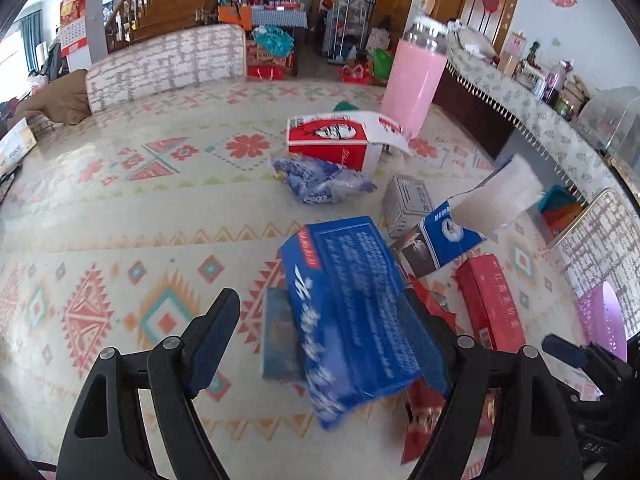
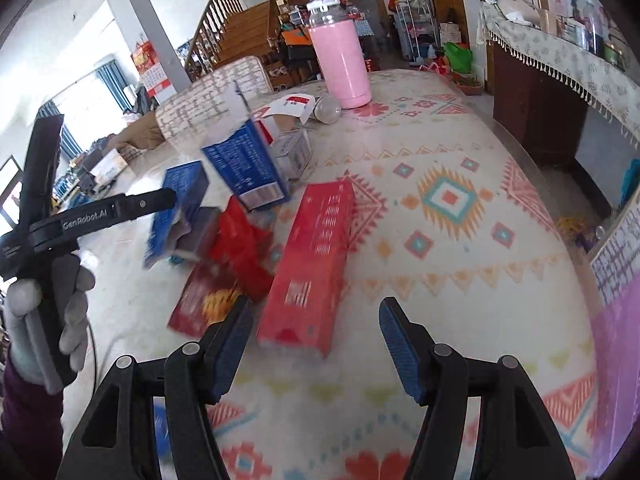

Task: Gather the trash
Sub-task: 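Grasp the blue printed bag with the left tool while the right grasps the red carton, then carry the blue bag and red carton over the pink basket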

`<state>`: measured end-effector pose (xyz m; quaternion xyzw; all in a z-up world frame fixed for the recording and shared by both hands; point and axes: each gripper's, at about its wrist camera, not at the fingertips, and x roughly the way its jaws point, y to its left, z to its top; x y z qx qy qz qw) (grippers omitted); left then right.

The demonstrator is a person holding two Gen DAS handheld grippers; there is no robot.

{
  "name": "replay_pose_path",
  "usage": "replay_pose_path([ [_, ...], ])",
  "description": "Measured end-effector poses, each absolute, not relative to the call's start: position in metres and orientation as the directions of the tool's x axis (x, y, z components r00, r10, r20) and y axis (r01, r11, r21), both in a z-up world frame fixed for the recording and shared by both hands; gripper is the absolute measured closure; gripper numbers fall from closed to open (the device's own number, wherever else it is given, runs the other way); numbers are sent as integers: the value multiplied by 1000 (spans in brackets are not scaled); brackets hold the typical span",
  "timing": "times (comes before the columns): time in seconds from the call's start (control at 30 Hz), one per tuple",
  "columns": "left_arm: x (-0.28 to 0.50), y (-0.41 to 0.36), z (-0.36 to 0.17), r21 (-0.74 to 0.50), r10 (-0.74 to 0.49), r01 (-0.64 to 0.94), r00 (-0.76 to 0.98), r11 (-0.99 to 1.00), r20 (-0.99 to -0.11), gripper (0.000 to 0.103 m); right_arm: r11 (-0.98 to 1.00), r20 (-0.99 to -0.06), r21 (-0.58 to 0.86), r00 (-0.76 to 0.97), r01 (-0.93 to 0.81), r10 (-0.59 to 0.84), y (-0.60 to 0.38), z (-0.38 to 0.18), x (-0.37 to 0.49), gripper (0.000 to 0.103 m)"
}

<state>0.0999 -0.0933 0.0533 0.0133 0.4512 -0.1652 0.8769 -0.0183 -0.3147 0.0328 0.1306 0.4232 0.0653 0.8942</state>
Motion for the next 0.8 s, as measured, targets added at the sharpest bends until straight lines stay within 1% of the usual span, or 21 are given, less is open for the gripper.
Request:
replay_pose_path([
  [0.13,101,-104,44,-111,-272,322,514,940,-813,24,966,-762,260,615,3,203,-308,26,8,33],
  [0.17,99,-107,43,-93,-261,327,520,940,-813,27,966,-765,257,612,3,201,-306,25,12,33],
  [0.2,97,-109,43,-82,-256,331,525,940,-812,39,968,-769,249,609,4,196,-304,24,16,33],
  [0.27,94,-108,45,-90,-268,338,528,937,-806,52,974,-780,224,602,12,172,-300,20,24,33],
  [0.3,91,-107,47,-96,-274,339,528,936,-804,70,976,-783,219,599,15,167,-299,19,25,34],
  [0.33,89,-106,49,-118,-297,350,519,929,-802,82,976,-785,216,597,17,164,-298,18,27,37],
  [0.37,87,-105,51,-143,-316,352,505,925,-803,84,977,-788,212,596,23,157,-298,17,29,41],
  [0.4,84,-103,54,-138,-308,342,515,930,-800,84,978,-791,209,592,27,152,-297,16,30,51],
  [0.43,80,-102,56,-129,-301,339,526,932,-795,84,979,-795,201,590,33,143,-297,16,30,56],
  [0.53,63,-98,63,-125,-302,335,550,934,-778,84,980,-792,195,595,33,138,-298,18,26,59],
  [0.67,29,-87,78,-104,-294,330,601,938,-743,84,983,-782,182,611,34,123,-303,25,11,60],
  [0.8,-8,-73,91,-125,-320,335,627,934,-710,84,983,-764,178,635,32,118,-312,35,-16,60],
])
